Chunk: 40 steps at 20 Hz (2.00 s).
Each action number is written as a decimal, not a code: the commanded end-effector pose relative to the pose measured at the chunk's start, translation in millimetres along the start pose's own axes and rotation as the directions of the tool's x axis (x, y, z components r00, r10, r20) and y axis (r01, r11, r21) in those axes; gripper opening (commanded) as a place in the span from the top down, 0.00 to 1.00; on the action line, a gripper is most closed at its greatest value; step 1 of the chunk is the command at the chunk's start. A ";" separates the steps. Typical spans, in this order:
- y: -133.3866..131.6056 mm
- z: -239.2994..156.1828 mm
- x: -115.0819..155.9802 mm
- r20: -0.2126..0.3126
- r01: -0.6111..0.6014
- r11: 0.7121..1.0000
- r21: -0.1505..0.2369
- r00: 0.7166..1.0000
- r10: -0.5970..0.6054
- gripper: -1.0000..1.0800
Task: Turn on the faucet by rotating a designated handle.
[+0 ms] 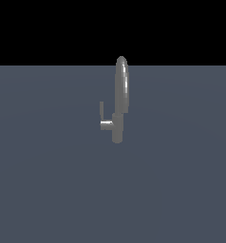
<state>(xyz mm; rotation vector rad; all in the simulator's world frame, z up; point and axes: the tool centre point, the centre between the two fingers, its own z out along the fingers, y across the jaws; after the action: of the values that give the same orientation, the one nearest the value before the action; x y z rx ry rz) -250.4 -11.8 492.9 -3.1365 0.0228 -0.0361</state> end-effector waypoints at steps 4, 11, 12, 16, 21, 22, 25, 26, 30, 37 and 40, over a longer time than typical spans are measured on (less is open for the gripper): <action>1.4 0.5 1.3 0.001 -0.002 1.000 -0.008 1.000 0.002 1.00; 8.8 5.3 6.9 0.014 -0.003 0.999 -0.043 1.000 0.004 1.00; 8.8 5.5 6.9 0.014 -0.003 0.999 -0.043 1.000 0.003 1.00; 7.1 2.4 6.5 0.004 -0.012 0.999 -0.041 1.000 0.013 1.00; 1.4 -8.8 6.6 -0.034 -0.053 0.998 -0.046 0.998 0.051 1.00; -0.5 -12.2 6.6 -0.046 -0.065 0.997 -0.047 0.997 0.062 1.00; -7.5 -24.0 6.5 -0.088 -0.108 0.993 -0.050 0.991 0.103 1.00; -10.4 -28.4 6.5 -0.104 -0.125 0.991 -0.051 0.987 0.119 1.00; -25.4 -48.4 6.4 -0.179 -0.204 0.978 -0.052 0.965 0.192 1.00; -65.2 -81.7 9.5 -0.330 -0.366 0.930 -0.043 0.884 0.332 1.00; -84.9 -90.5 13.3 -0.388 -0.430 0.902 -0.036 0.838 0.384 1.00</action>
<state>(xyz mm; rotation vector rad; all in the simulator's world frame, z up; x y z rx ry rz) -239.9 62.3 579.8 -3.1233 0.6633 -0.6015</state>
